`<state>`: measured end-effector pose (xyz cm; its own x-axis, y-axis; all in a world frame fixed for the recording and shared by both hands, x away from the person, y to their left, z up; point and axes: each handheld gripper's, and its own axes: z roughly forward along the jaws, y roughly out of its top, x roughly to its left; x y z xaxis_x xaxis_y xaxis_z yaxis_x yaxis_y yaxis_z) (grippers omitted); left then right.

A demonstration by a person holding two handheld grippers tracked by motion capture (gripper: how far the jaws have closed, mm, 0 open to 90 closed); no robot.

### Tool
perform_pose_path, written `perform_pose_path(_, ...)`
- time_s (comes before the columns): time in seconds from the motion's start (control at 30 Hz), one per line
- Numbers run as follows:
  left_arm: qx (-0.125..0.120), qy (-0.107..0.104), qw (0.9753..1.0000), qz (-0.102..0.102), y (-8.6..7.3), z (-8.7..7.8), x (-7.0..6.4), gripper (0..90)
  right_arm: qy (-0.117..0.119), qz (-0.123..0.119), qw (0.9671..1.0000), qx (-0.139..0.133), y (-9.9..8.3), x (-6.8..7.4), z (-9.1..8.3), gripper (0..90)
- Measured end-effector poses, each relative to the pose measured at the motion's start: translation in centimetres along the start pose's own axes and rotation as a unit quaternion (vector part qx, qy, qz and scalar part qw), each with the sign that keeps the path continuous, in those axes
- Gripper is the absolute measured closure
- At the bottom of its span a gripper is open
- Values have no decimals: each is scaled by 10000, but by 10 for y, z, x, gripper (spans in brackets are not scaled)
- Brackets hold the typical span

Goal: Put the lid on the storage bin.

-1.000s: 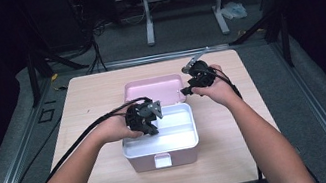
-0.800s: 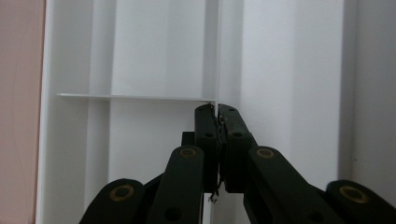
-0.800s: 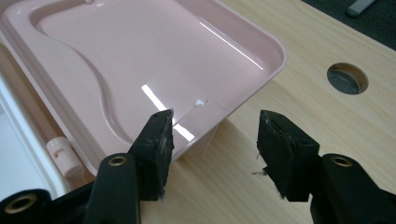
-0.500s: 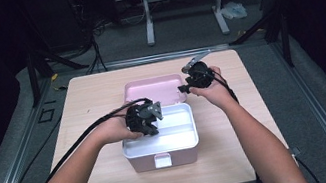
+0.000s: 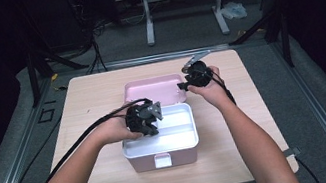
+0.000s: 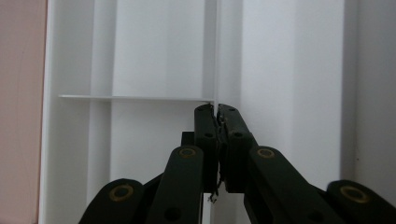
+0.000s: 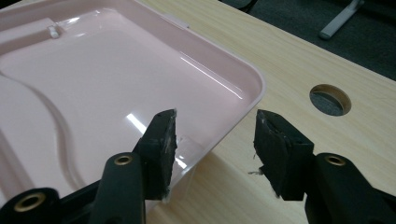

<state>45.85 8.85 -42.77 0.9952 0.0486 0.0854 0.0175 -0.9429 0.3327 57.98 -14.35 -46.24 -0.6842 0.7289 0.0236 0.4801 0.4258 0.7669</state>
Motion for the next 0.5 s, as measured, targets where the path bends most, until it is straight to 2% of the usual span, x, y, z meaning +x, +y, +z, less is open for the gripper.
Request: perform_pose_path(0.5, 18, 68, 10000, 10, 0, 0, -2, 868, -219, -184, 9996, -77, 0, -4, 20, 587)
